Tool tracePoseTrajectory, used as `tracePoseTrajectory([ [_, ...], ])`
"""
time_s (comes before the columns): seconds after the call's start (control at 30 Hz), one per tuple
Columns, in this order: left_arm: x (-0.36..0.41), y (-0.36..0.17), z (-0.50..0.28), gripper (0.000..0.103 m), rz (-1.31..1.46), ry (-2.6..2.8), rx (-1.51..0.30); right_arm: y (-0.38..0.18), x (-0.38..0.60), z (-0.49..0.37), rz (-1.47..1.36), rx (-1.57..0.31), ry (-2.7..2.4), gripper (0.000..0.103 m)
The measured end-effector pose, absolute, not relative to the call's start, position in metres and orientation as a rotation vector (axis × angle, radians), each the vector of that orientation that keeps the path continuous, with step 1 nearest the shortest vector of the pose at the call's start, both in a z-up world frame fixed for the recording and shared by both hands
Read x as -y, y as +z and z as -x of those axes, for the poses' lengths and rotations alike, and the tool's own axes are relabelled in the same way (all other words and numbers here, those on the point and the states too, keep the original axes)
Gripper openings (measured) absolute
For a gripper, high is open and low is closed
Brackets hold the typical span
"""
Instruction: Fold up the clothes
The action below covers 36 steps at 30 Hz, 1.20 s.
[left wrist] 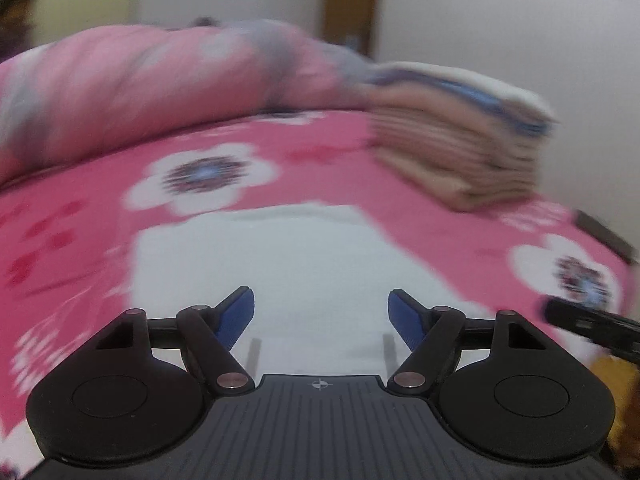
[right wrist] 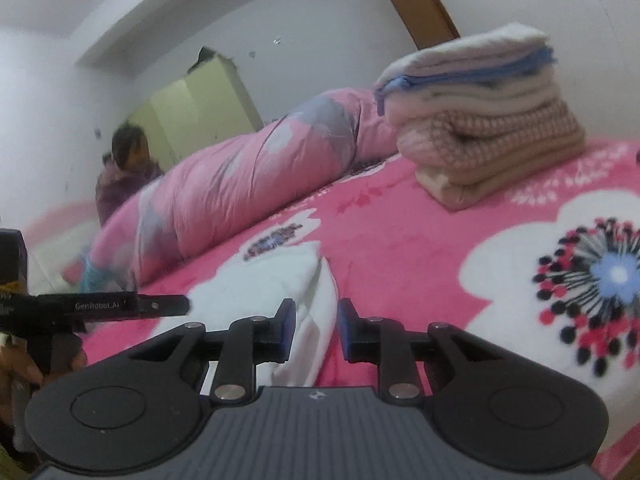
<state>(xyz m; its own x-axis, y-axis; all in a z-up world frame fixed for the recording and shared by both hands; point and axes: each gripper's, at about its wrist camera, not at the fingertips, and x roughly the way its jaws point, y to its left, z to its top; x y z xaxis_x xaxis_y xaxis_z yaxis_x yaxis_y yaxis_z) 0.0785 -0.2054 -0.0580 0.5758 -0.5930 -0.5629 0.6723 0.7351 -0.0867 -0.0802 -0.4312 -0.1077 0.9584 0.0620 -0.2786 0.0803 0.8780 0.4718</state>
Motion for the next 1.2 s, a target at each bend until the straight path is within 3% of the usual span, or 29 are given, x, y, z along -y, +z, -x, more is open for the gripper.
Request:
tracePoseTrajectory([
  [0.03,0.216,-0.057,-0.078,0.066,-0.158,-0.784,-0.616,-0.109,0.434,0.078,-0.517,-0.286,-0.004,0.022],
  [0.07,0.228,-0.058,-0.079,0.055,-0.178,-0.818,-0.631,-0.111,0.436,0.075,-0.529,-0.279,-0.001,0.022],
  [0.2,0.264,-0.071,-0.083,0.044,-0.267,-0.855,-0.701,-0.121,0.445,0.069,-0.586,-0.253,0.012,0.022],
  [0.3,0.277,-0.074,-0.082,0.045,-0.320,-0.843,-0.717,-0.127,0.450,0.071,-0.634,-0.234,0.018,0.022],
  [0.43,0.285,-0.071,-0.080,0.055,-0.347,-0.835,-0.747,-0.132,0.457,0.073,-0.685,-0.218,0.032,0.022],
  [0.67,0.305,-0.082,-0.063,0.054,-0.556,-0.768,-0.681,-0.138,0.465,0.077,-0.751,-0.190,0.045,0.022],
  [0.73,0.305,-0.085,-0.059,0.049,-0.581,-0.757,-0.655,-0.139,0.466,0.080,-0.761,-0.182,0.040,0.022],
  [0.9,0.294,-0.086,-0.058,0.023,-0.535,-0.781,-0.621,-0.140,0.469,0.084,-0.766,-0.175,0.035,0.022],
  [1.0,0.284,-0.086,-0.062,0.016,-0.465,-0.800,-0.618,-0.139,0.469,0.083,-0.765,-0.184,0.046,0.022],
  [1.2,0.265,-0.083,-0.065,0.012,-0.298,-0.830,-0.584,-0.136,0.468,0.072,-0.743,-0.246,0.120,0.022],
])
